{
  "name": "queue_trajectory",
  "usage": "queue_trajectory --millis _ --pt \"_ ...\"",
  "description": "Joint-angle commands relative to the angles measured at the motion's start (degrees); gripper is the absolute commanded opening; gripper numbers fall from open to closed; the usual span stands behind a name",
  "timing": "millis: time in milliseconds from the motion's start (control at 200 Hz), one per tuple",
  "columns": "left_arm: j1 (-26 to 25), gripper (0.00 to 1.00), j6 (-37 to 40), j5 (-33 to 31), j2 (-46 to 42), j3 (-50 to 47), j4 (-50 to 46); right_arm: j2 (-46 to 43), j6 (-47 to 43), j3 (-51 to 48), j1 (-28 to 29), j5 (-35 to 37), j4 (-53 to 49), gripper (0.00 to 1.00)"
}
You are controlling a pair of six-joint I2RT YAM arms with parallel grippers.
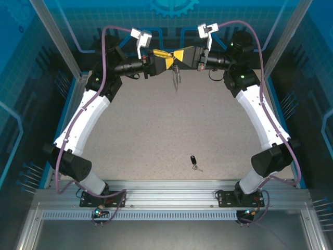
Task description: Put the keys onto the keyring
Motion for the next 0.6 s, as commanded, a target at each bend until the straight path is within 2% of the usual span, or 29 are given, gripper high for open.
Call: queue_trajectory --millis 0,240,380,595 --pt "0.26 0.34 -1.03 0.67 -1.67 -0.82 2.48 -0.28 0.80 1.44 0.68 0.55 2.79 0.00" --pt "0.22 0.35 -2.77 0.36 -1.44 -1.32 5.60 -0.11 0.83 1.63 0.66 0.49 2.68 0.00" --pt "0.27 0.30 -2.85 0.47 -1.28 -1.33 5.79 0.07 0.83 1.76 0.68 0.45 2.69 0.00" --pt "0.22 0.16 -3.23 0.95 -1.07 -1.46 6.68 0.33 0.90 1.93 0.68 0.53 2.78 0.00"
